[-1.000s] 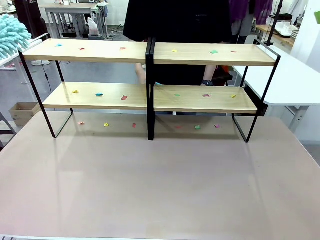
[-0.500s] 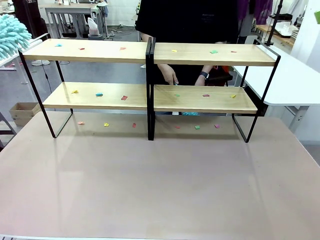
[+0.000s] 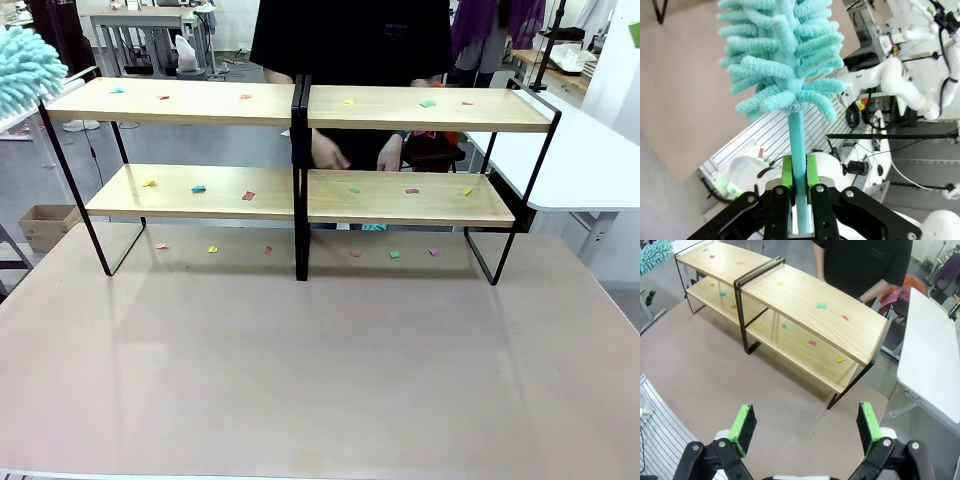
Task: Clean the shelves.
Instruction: Clean a randomly selected level of the Shelf with the Duster.
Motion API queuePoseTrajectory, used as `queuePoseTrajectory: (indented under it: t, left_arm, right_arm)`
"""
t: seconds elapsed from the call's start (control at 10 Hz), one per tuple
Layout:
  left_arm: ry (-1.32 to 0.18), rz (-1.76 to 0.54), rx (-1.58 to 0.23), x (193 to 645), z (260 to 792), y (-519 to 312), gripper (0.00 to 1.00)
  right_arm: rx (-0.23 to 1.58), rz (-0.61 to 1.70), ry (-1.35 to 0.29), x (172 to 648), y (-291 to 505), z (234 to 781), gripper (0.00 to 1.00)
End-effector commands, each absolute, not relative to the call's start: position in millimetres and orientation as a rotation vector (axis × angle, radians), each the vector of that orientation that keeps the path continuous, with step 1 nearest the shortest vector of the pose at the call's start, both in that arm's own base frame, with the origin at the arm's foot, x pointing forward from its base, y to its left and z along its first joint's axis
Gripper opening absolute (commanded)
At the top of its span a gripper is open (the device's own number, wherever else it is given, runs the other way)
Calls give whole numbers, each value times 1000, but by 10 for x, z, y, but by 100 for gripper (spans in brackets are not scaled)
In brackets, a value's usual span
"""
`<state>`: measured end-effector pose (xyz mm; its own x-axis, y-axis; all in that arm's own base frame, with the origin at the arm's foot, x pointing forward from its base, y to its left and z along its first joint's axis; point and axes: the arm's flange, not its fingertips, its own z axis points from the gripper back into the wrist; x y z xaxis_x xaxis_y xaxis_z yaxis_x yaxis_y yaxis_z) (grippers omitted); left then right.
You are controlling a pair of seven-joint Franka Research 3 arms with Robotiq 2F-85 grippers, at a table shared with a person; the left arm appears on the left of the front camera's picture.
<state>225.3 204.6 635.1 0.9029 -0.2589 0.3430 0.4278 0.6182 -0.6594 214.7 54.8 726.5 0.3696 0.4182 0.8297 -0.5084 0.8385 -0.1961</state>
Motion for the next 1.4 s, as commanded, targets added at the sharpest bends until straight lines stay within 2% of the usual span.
queuePoseTrajectory:
  t: [0.0,0.1,0.2,0.4,0.5,0.6,0.7,0.8,0.9,1.1,1.3]
  left_arm:
    - [-244,-393,-731,2457,6693,1554,12]
    - [-250,-310,-677,2609,6957,1111,12]
    - [-338,-211,-636,2730,7163,705,12]
    - [-312,-345,-543,2901,7461,-229,12]
    - [-276,-403,-573,2984,7524,-573,12]
    - [-195,-463,-618,2995,7504,-611,12]
    - [-311,-365,-575,2806,7517,-505,12]
    - [-311,-365,-575,2806,7517,-505,12]
    - [-259,-431,-578,2913,7499,-873,12]
    - [-240,-453,-460,3195,7525,-1281,12]
    - [-222,-386,-388,3565,7578,-1538,12]
  right_arm:
    - [109,601,-1032,2150,544,7260,100]
    - [109,601,-1032,2150,544,7260,100]
    - [109,601,-1032,2150,544,7260,100]
    - [109,601,-1032,2150,544,7260,100]
    - [109,601,-1032,2150,544,7260,100]
    - [109,601,-1032,2150,544,7260,100]
    - [109,601,-1032,2150,544,7260,100]
    - [109,601,-1032,2150,544,7260,100]
    - [109,601,-1032,2150,544,7260,100]
    - [109,601,-1032,2150,544,7260,100]
    - [109,601,-1032,2150,544,7260,100]
